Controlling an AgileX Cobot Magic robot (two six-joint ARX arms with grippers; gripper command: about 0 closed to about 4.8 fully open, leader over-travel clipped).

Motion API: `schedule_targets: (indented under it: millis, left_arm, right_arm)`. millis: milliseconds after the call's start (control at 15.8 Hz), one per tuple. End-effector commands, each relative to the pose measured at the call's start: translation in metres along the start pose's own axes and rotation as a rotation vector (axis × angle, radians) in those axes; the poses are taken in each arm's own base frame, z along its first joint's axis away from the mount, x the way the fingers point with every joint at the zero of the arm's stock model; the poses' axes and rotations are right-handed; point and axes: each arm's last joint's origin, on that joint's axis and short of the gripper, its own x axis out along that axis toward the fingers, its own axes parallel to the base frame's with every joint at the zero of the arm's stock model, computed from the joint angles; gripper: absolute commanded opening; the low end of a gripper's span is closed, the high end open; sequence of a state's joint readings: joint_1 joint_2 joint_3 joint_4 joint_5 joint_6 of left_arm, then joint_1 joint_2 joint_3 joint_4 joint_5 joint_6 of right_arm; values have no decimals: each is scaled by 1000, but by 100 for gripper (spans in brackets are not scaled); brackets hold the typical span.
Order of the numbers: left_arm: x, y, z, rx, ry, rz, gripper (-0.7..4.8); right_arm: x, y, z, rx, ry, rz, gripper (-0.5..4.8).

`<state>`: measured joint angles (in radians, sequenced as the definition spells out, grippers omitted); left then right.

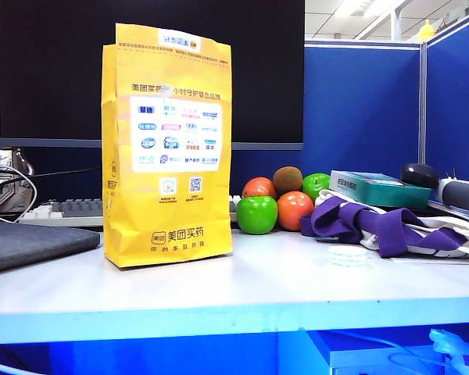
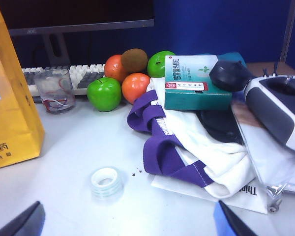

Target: Pick up the transparent tape and throw it into the yellow paper bag.

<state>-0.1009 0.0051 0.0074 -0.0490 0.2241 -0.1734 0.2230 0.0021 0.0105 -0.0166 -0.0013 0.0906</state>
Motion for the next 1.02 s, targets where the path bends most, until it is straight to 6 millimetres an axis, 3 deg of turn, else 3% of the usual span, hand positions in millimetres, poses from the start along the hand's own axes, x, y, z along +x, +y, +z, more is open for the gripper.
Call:
schedule_targets:
  millis: [63, 317, 508, 762, 889, 1016]
  left_arm:
    - [0, 0, 1, 2, -6, -2, 479]
    - [-1, -1, 5, 11, -27, -3, 479]
    - [-6, -2, 24, 18, -1, 115, 479]
    - [3, -1, 32, -50, 35, 123, 479]
    - [11, -8, 77, 13, 14, 115, 479]
    - [30, -11, 118, 59, 19, 115, 479]
  right_arm:
    - [0, 0, -5, 11, 26, -1, 479]
    - [0, 0, -4, 12, 20, 1, 479]
    - [0, -1, -1, 42, -16, -15, 479]
    - [-2, 1, 11, 53, -56, -15, 479]
    - [-4, 2, 43, 63, -141, -44, 479]
    - [3, 3, 60, 66, -186, -87, 479]
